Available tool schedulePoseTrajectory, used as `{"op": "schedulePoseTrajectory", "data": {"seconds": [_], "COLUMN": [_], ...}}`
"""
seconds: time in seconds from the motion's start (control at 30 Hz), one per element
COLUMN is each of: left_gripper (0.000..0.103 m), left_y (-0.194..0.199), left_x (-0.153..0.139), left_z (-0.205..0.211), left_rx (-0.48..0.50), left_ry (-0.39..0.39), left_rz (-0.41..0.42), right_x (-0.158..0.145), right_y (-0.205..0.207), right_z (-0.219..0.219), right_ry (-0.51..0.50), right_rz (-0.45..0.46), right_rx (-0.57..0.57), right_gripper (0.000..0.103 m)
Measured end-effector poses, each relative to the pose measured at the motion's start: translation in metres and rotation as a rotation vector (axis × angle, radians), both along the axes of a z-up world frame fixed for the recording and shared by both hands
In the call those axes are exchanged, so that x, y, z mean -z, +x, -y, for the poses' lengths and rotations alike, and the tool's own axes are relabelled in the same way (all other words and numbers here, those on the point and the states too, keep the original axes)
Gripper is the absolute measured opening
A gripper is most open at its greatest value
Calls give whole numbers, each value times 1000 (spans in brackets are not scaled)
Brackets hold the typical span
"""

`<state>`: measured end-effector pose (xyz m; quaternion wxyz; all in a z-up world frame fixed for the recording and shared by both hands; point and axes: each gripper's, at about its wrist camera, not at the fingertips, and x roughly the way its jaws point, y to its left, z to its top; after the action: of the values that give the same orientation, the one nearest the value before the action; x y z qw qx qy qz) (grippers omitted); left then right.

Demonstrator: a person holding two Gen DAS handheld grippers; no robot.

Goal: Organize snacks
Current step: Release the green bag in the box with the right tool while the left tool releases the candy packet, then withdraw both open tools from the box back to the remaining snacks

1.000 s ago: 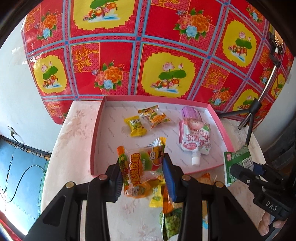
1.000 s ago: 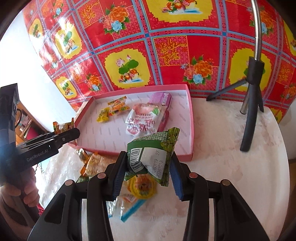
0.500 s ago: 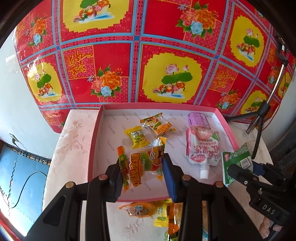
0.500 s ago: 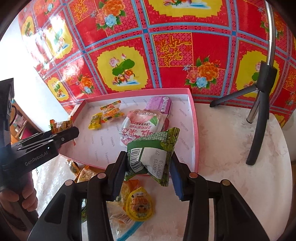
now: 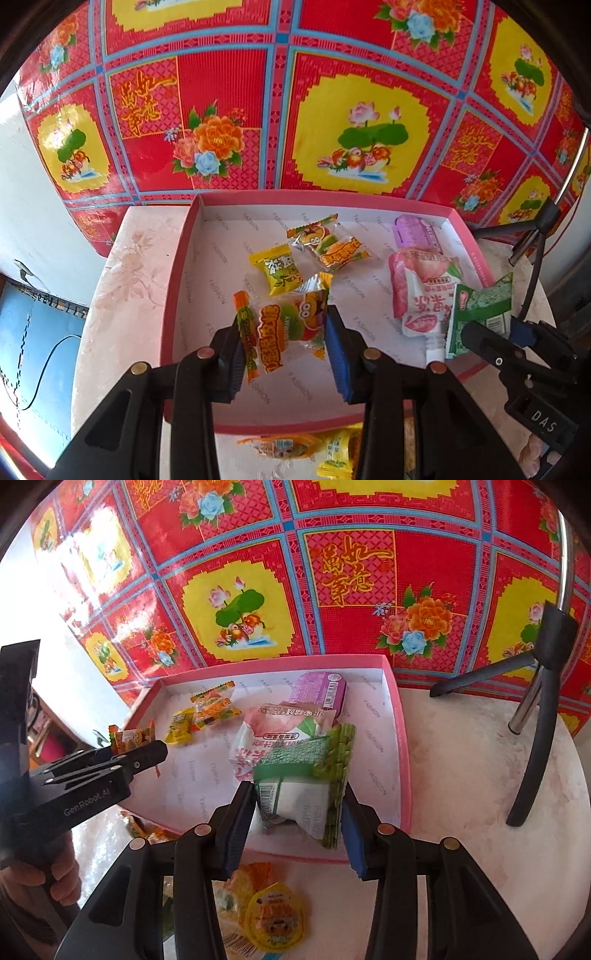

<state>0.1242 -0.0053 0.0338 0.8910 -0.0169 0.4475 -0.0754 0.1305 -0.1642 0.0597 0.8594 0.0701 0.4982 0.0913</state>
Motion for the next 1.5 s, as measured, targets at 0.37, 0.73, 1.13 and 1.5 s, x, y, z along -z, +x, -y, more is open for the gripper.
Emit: {"op": "schedulePoseTrajectory", "data": {"seconds": [0.37, 0.73, 1.13, 1.5], "left_gripper": [41, 45, 57, 59], "left_y": [20, 25, 3, -25], "left_x": [16, 22, 0, -18], "left_z": [2, 1, -9, -7], "left_rx": [1, 21, 30, 47], "left_ry": [-16, -49, -56, -74], "left_rz": [-35, -57, -1, 20], "right_x": [11, 17, -4, -19], "right_y": [11, 13, -2, -23], "right_z": [3, 5, 14, 13], "right_ry": [22, 30, 40, 63], "right_rz": [-21, -23, 54, 82], "right_rx": [18, 39, 61, 61], "right_gripper": [46, 61, 75, 76]}}
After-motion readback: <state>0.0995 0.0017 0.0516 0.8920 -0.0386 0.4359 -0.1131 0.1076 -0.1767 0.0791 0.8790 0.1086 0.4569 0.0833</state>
